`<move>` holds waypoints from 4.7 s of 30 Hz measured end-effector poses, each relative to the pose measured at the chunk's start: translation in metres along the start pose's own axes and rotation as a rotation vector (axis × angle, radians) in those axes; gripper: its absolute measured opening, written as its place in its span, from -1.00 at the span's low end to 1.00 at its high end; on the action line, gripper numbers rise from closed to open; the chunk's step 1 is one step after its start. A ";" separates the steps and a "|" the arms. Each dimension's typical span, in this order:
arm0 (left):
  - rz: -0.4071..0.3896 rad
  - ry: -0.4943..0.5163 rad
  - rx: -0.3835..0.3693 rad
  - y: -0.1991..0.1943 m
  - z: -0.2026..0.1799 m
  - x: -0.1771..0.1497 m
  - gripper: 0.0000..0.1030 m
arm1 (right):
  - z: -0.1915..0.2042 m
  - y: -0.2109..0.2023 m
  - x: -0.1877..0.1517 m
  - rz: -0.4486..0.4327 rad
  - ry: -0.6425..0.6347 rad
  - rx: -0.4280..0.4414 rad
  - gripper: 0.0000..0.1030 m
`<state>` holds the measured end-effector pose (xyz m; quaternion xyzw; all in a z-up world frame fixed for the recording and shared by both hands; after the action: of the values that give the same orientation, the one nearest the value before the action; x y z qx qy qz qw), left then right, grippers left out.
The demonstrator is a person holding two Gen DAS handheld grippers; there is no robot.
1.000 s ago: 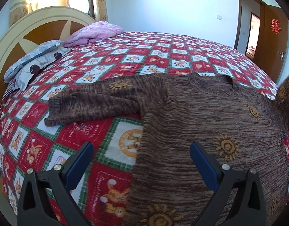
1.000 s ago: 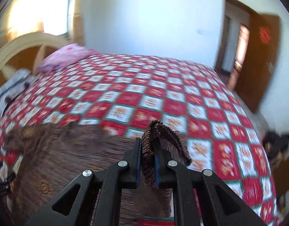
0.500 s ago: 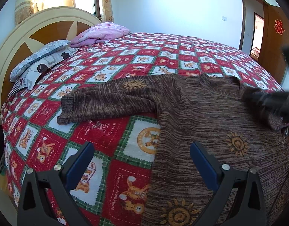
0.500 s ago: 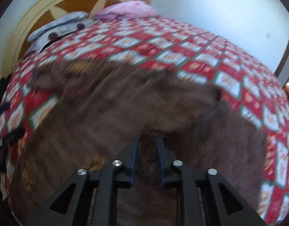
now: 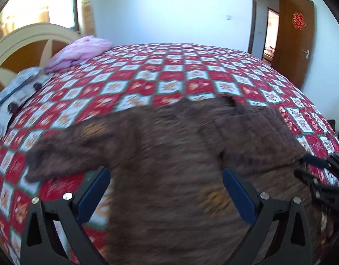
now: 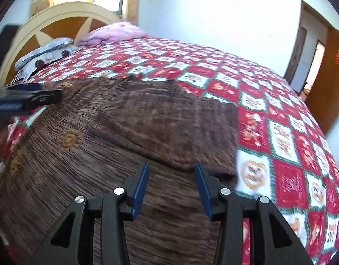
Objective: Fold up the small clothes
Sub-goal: 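Fold the held sleeve across the sweater body with the right gripper, then release, then grasp the other sleeve cuff with the left gripper, then fold the held sleeve across the sweater body with the left gripper, then release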
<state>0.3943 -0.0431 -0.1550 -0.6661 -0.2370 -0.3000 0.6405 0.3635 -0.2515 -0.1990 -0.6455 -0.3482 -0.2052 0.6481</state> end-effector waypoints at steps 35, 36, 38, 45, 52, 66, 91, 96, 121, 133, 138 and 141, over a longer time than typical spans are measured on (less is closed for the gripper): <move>0.086 0.048 -0.033 0.095 -0.051 0.023 0.34 | -0.020 -0.010 0.015 -0.123 0.028 -0.070 0.17; 0.073 0.075 -0.010 0.092 -0.051 0.020 0.40 | -0.025 -0.002 0.026 -0.122 0.039 -0.061 0.17; 0.071 0.128 0.013 0.087 -0.051 0.009 0.40 | -0.031 0.028 0.032 -0.042 0.059 -0.025 0.17; 0.058 0.192 0.019 0.064 -0.045 -0.017 0.64 | -0.052 0.058 -0.032 0.194 0.177 0.025 0.16; 0.046 0.168 0.015 0.050 -0.029 -0.026 0.72 | -0.053 0.021 0.006 0.059 0.180 0.005 0.16; -0.004 -0.003 0.081 0.015 0.048 -0.018 0.86 | -0.043 0.077 -0.010 0.208 0.141 0.022 -0.14; 0.012 -0.511 0.306 -0.009 0.278 -0.073 0.77 | 0.027 0.080 0.009 0.069 0.071 -0.010 -0.12; 0.036 -0.624 0.214 0.008 0.271 -0.071 0.49 | 0.026 0.080 0.011 0.049 0.077 -0.015 -0.10; -0.084 -0.714 0.083 -0.002 0.262 -0.005 -0.81 | 0.021 0.076 0.009 0.019 0.107 -0.035 0.15; -0.239 -0.430 -0.083 -0.037 0.127 0.097 -0.81 | 0.016 0.076 0.008 0.015 0.163 0.025 0.23; -0.209 -0.226 -0.165 -0.013 0.015 0.091 -0.81 | 0.018 0.077 0.008 0.015 0.168 0.039 0.25; -0.124 -0.133 -0.180 0.022 -0.041 0.062 -0.75 | 0.017 0.077 0.008 0.014 0.174 0.049 0.27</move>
<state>0.4499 -0.0898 -0.1269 -0.7236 -0.2918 -0.3140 0.5410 0.4208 -0.2265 -0.2475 -0.6114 -0.2910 -0.2475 0.6930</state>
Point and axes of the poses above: each gripper's, at about its wrist camera, not at the fingertips, and y roughly the way its jaws point, z to its left, x to its top, the point moved 9 cm from there along y, roughly the way its jaws point, and after that the axes turned 1 degree about z, right-handed, at the moved point
